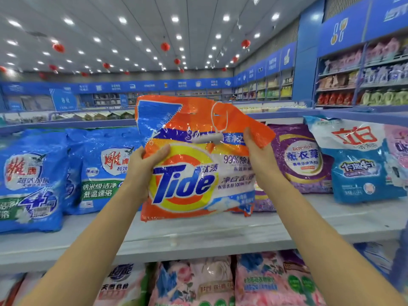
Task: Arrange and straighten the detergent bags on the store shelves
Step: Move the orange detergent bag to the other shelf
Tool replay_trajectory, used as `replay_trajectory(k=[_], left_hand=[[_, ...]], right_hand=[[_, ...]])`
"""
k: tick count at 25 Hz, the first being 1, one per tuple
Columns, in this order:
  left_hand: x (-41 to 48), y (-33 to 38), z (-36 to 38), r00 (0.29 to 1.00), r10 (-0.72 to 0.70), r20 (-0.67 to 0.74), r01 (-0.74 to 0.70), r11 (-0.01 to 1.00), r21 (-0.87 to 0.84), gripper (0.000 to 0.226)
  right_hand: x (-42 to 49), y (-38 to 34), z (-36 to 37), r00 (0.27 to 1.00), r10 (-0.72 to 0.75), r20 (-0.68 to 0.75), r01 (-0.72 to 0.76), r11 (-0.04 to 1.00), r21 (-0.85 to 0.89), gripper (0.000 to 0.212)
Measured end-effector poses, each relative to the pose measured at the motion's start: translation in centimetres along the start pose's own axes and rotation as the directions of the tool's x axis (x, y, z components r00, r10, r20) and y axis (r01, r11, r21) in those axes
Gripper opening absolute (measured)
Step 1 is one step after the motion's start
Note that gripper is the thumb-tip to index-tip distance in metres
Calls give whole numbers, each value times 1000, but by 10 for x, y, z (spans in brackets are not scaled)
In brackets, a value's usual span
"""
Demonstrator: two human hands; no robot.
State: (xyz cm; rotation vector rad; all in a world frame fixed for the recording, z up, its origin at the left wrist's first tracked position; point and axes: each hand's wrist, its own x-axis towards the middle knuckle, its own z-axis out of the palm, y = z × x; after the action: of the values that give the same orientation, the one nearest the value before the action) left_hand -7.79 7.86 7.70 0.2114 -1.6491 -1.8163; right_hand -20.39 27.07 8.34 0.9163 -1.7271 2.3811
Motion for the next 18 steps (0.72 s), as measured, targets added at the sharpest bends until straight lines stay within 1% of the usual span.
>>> replay_trajectory(k=[2, 3, 4, 7, 8, 10, 12, 13, 15, 16, 17, 18], left_hand=[[9, -7, -15, 999, -23, -36, 24, 1000, 13, 39], [13, -12, -23, 998, -36, -43, 37, 999, 23, 38], [15, -18, -31, 998, -49, -40, 50, 998, 31, 42], [17, -36, -52, 994, -111, -21, 111, 994, 8, 64], [18, -39, -56, 993, -115, -25, 115, 993, 1, 60], [18, -41, -57, 996, -87, -37, 86, 996, -17, 37], [15, -37, -53, 996, -46, -72, 45, 999, -21, 23], [14, -36, -52, 996, -13, -85, 12, 1000, -14, 21], [13, -36, -54, 992, 54, -113, -55, 999, 1, 17], [14, -37, -57, 986, 92, -137, -91, 996, 16, 14], [14, -37, -59, 978, 126, -167, -122, 992, 30, 11], [15, -36, -60, 969, 145, -199, -138, 989, 48, 15]], right_hand=[[8, 11, 11, 999, 33, -19, -34, 998, -61, 15], [10, 16, 13, 999, 43, -21, -45, 994, -99, 16], [11, 19, 14, 998, 52, -20, -54, 992, -117, 15], [14, 23, 18, 997, 79, -4, -78, 985, -152, 14], [16, 22, 20, 997, 72, -1, -72, 983, -168, 16], [21, 17, 25, 997, 73, -3, -72, 984, -164, 19], [26, 11, 31, 995, 94, 15, -91, 986, -141, 21], [28, 8, 35, 994, 109, 17, -105, 984, -141, 23], [31, 7, 42, 990, 138, -25, -140, 978, -152, 34], [32, 9, 44, 988, 147, -49, -153, 977, -148, 35], [31, 10, 46, 986, 152, -71, -160, 978, -135, 32], [31, 11, 49, 984, 155, -85, -164, 980, -116, 28]])
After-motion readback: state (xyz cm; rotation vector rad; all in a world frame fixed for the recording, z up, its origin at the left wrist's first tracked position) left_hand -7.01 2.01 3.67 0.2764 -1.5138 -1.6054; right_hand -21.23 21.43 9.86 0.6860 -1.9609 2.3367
